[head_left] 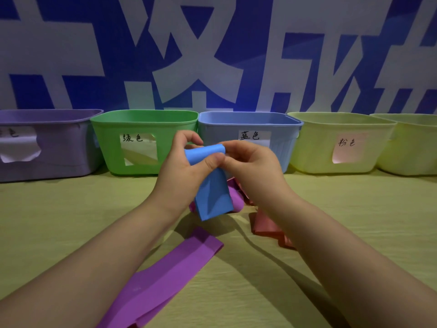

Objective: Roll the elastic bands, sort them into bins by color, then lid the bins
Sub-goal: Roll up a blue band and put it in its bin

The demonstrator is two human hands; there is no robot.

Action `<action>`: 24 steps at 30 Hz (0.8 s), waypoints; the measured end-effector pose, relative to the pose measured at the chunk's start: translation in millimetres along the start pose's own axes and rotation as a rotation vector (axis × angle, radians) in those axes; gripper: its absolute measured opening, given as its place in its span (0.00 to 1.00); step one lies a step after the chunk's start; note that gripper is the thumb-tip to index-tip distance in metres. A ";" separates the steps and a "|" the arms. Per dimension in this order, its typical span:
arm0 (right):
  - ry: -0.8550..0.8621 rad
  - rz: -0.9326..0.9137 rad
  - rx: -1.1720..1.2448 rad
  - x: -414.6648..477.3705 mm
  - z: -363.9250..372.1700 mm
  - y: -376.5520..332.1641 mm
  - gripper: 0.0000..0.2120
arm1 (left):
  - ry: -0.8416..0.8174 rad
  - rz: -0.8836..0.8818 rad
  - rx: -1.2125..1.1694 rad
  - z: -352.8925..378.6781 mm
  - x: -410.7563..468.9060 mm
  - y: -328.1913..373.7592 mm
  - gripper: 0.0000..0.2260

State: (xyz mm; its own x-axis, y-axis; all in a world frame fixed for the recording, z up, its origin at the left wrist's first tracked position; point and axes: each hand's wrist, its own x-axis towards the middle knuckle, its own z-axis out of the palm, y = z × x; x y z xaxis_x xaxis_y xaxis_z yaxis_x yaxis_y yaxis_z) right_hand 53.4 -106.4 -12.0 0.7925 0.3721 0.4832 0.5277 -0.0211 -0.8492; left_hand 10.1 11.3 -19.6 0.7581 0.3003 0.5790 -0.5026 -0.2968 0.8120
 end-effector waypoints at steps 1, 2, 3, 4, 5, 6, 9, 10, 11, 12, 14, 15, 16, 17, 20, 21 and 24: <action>-0.004 -0.003 -0.038 1.1 -2.1 0.7 0.04 | -0.009 0.009 0.018 -0.2 0.0 -0.6 0.13; -0.012 -0.001 -0.072 2.0 -4.7 1.4 0.02 | -0.021 0.011 0.034 0.1 0.1 -1.6 0.14; -0.021 0.009 -0.100 2.6 -7.3 1.2 0.01 | -0.034 0.006 0.047 0.6 0.2 -3.0 0.15; -0.026 0.013 -0.132 3.0 -10.0 1.3 0.03 | -0.050 -0.001 0.058 0.9 0.0 -3.8 0.16; -0.029 0.018 -0.165 3.6 -12.3 1.4 0.05 | -0.061 -0.001 0.068 0.8 0.1 -4.7 0.16; -0.038 0.020 -0.191 4.1 -14.3 1.1 0.07 | -0.061 0.006 0.080 0.1 0.5 -5.1 0.15; -0.111 0.064 -0.212 4.0 -16.0 0.5 0.11 | -0.038 0.048 0.131 -2.4 1.4 -6.7 0.12; -0.136 0.097 -0.195 4.1 -16.2 0.4 0.13 | -0.039 0.068 0.149 -3.0 1.8 -7.6 0.12; -0.147 0.135 -0.173 4.2 -16.5 0.2 0.14 | -0.046 0.087 0.166 -3.4 2.2 -8.7 0.11; -0.148 0.166 -0.150 4.3 -17.2 -0.1 0.15 | -0.056 0.102 0.175 -3.4 2.2 -8.7 0.10; -0.140 0.185 -0.145 4.7 -19.1 0.3 0.17 | -0.062 0.104 0.173 -3.2 2.7 -10.0 0.09; -0.138 0.167 -0.156 4.6 -19.6 0.4 0.16 | -0.051 0.099 0.176 -3.2 3.4 -11.6 0.09; -0.135 0.138 -0.151 4.1 -19.4 0.4 0.14 | -0.038 0.090 0.182 -3.4 3.9 -13.0 0.09; -0.129 0.114 -0.133 3.5 -19.1 0.8 0.12 | -0.032 0.078 0.183 -3.5 4.1 -13.8 0.09; -0.138 0.056 -0.089 4.5 -19.2 3.1 0.11 | -0.015 0.046 0.169 -2.8 4.0 -14.4 0.06; -0.147 0.050 -0.079 4.5 -18.9 2.8 0.09 | -0.011 0.035 0.164 -2.4 4.0 -14.4 0.05; -0.138 0.068 -0.024 5.6 -19.5 1.3 0.02 | -0.026 -0.004 0.135 -0.2 2.5 -13.0 0.05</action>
State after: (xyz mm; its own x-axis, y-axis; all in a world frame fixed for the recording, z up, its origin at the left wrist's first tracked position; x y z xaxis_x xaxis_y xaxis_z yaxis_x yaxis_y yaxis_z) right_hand 64.5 -122.4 -6.3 0.7779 0.4928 0.3899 0.4830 -0.0719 -0.8726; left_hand 18.5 16.1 -28.7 0.7714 0.2787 0.5720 -0.4400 -0.4158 0.7960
